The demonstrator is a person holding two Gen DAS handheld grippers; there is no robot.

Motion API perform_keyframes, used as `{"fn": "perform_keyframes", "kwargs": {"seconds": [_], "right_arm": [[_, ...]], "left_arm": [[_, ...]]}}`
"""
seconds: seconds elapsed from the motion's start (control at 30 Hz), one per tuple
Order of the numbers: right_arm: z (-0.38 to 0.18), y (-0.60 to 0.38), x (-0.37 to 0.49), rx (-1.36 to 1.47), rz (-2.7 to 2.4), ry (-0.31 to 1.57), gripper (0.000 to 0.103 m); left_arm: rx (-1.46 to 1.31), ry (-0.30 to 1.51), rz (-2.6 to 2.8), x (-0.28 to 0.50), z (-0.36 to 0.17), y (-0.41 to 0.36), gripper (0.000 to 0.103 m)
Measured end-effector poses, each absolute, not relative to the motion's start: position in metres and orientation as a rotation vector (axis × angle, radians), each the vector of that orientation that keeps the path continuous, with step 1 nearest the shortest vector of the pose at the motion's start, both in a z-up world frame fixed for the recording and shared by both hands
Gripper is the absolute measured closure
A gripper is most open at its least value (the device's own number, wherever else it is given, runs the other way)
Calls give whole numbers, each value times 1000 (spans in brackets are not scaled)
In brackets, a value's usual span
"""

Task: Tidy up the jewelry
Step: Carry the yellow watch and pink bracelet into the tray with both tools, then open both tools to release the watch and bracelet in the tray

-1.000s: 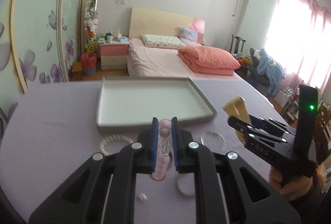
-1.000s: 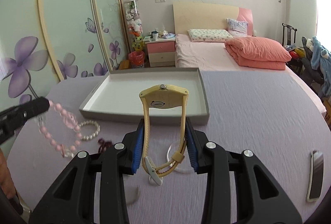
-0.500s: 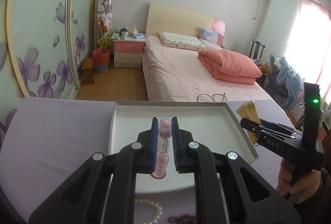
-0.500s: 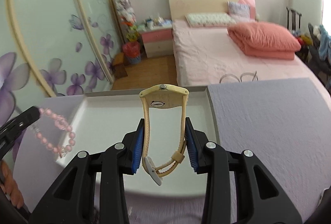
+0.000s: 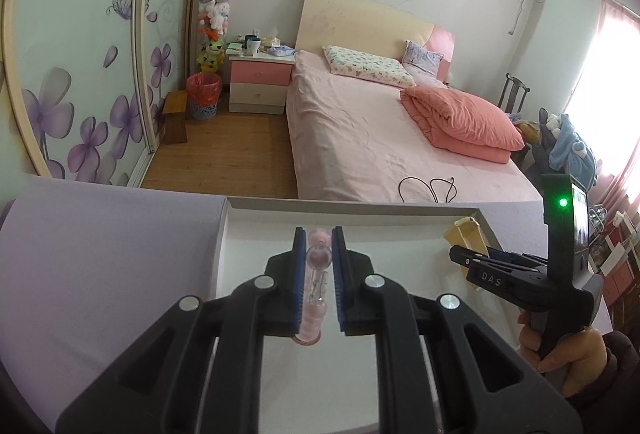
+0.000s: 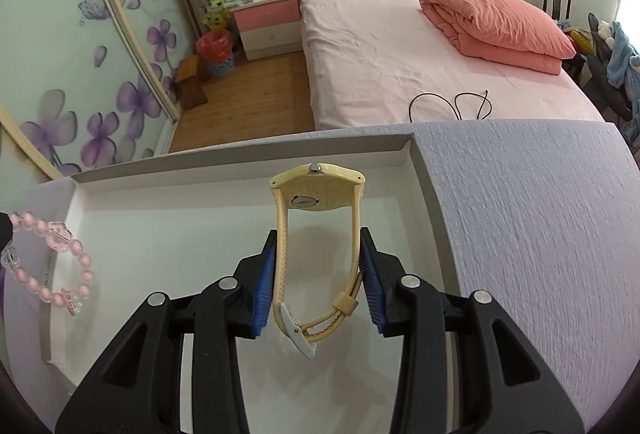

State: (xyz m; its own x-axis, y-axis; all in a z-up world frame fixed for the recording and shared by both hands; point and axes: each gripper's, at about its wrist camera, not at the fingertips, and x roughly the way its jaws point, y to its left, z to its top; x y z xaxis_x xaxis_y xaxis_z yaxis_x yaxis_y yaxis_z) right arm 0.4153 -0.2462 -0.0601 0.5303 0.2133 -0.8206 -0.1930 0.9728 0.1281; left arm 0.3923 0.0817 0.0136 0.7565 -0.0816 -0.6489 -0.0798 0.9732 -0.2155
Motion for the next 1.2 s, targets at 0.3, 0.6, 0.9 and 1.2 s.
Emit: {"fn": "perform_keyframes", "kwargs": {"seconds": [0.3,0.6,0.9,1.2], "right_arm": [[-43,-256,404,7,282,883,30],[-44,-274,391,42,314,870,29],[-42,-288,372,58,320,844,29],[-17,-301,325,52,330,765,29]], "left_arm": [[-239,711,0,405,8,80,90],[-264,747,-17,424,-5,64,90],[-298,702,-4,406,9,69,60],[-237,633,79,342,32,95,52]]}}
